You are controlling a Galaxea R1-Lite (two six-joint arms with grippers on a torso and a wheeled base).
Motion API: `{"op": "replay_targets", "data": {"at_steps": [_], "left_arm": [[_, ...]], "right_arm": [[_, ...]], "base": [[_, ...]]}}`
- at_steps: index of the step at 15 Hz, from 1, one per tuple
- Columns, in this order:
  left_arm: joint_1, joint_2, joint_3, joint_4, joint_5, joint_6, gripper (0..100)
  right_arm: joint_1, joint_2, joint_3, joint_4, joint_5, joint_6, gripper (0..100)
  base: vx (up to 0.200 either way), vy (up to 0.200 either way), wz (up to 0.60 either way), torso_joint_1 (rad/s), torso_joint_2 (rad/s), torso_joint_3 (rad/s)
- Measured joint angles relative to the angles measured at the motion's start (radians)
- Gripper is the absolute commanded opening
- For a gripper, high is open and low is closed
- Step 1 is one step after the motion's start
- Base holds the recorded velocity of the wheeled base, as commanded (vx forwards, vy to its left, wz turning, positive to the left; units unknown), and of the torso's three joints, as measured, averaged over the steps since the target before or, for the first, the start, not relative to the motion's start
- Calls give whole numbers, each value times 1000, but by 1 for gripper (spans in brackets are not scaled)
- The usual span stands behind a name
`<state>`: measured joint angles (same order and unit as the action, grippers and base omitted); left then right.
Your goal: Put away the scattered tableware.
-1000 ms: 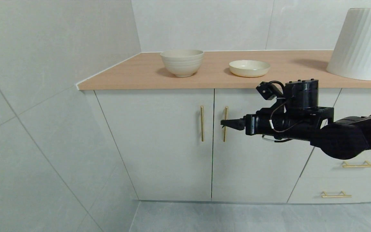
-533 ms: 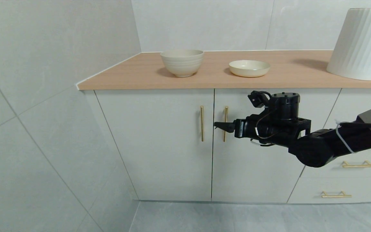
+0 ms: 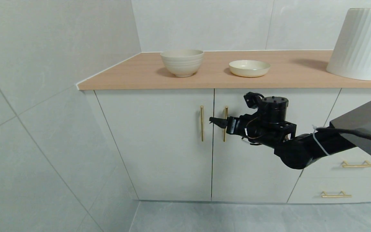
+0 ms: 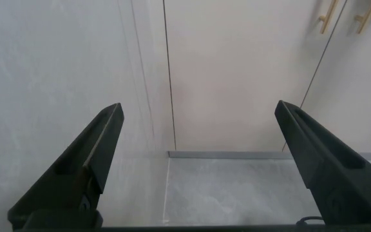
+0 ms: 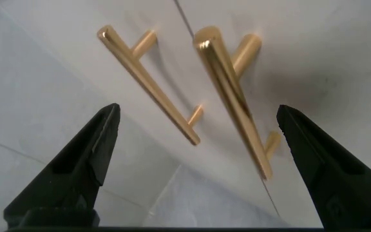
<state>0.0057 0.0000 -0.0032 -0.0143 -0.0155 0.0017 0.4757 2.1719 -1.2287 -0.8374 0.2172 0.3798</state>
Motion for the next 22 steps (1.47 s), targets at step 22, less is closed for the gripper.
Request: {"op": "replay_targets", "data": {"at_steps": [22], "left_arm": [[0,0,0,0,0,0,100]], "right_arm": [[31,-49,89,-10,174,100,100]], "base": [[0,0,0,0,0,0]]}}
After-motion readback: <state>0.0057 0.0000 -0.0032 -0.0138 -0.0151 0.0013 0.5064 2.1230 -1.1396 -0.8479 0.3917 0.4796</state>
